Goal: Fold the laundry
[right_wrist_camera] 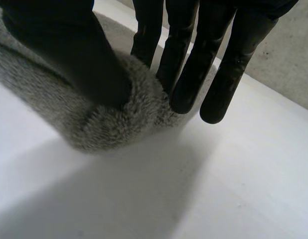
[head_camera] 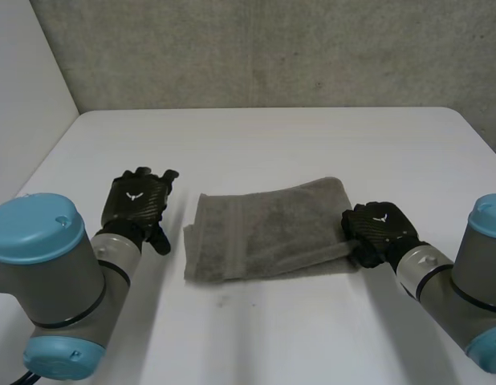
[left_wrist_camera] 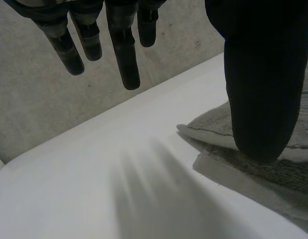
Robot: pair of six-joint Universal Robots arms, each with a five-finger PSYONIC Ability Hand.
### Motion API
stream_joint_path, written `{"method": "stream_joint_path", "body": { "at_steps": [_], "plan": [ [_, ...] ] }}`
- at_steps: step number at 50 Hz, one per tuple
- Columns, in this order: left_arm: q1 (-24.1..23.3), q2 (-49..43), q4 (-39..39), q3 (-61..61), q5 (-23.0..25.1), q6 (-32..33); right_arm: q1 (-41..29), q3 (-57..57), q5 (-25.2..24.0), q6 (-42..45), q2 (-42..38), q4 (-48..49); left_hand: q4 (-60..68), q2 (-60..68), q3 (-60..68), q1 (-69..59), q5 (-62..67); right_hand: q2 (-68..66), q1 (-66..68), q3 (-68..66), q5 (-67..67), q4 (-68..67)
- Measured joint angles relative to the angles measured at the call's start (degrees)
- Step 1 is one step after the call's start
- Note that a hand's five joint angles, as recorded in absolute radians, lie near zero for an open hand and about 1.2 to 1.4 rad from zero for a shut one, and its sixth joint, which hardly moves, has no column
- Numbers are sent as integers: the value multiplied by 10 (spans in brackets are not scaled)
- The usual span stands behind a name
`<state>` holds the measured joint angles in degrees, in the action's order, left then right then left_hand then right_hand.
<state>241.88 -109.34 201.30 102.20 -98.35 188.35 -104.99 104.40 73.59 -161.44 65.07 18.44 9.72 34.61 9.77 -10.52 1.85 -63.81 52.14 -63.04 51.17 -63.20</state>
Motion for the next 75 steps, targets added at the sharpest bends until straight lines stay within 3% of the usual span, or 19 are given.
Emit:
{"method": "stream_joint_path", "body": {
  "at_steps": [16, 23, 30, 36, 39, 40, 43, 48, 56, 60, 67, 75],
  "plan": [
    [9, 22, 2, 7, -1, -1, -46, -87, 36, 50, 11, 8, -1, 0, 0, 0, 0, -33, 19, -47, 51, -50],
    [15, 24, 4, 7, -1, -1, -152, -150, 30, 41, 1, 6, -1, 0, 0, 0, 0, -33, 19, -47, 53, -50],
    [22, 24, 12, 8, -2, -1, -269, -199, 6, 40, -71, 5, -1, 0, 0, 0, 0, -33, 19, -46, 53, -50],
    [24, 24, 14, 9, -2, -1, -306, -216, -10, 42, -132, -4, -1, 0, 0, 0, 0, -33, 19, -47, 53, -50],
    [24, 24, 14, 10, -2, -1, -309, -221, -11, 41, -142, -11, -1, 0, 0, 0, 0, -20, 12, -36, 44, -39],
    [24, 24, 14, 10, -1, -1, -308, -225, -10, 37, -141, -19, -1, 0, 0, 0, 0, 155, -123, 132, -110, 132],
    [23, 23, 14, 10, -1, -1, -303, -229, -9, 24, -121, -34, -1, 0, 0, 0, 0, 332, -257, 320, -291, 320],
    [21, 23, 13, 7, 0, -1, -268, -227, -6, -45, -51, -53, -1, 0, 0, 0, 0, 474, -378, 474, -454, 478],
    [5, 22, 9, -30, 9, -28, -183, -219, -4, -162, 18, -84, -1, 0, 0, 0, 0, 505, -399, 509, -476, 497],
    [-17, 11, -8, -84, 40, -93, -138, -222, -4, -197, 27, -108, 1, 0, 1, 0, 0, 505, -399, 509, -476, 497],
    [-54, -52, -71, -176, 76, -172, -115, -238, -6, -200, -7, -126, 2, 0, 2, 0, 0, 505, -399, 509, -476, 497],
    [-85, -144, -157, -249, 61, -180, -121, -268, -6, -173, -70, -149, 2, 0, 2, 0, 0, 505, -399, 509, -476, 497]
  ]
}}
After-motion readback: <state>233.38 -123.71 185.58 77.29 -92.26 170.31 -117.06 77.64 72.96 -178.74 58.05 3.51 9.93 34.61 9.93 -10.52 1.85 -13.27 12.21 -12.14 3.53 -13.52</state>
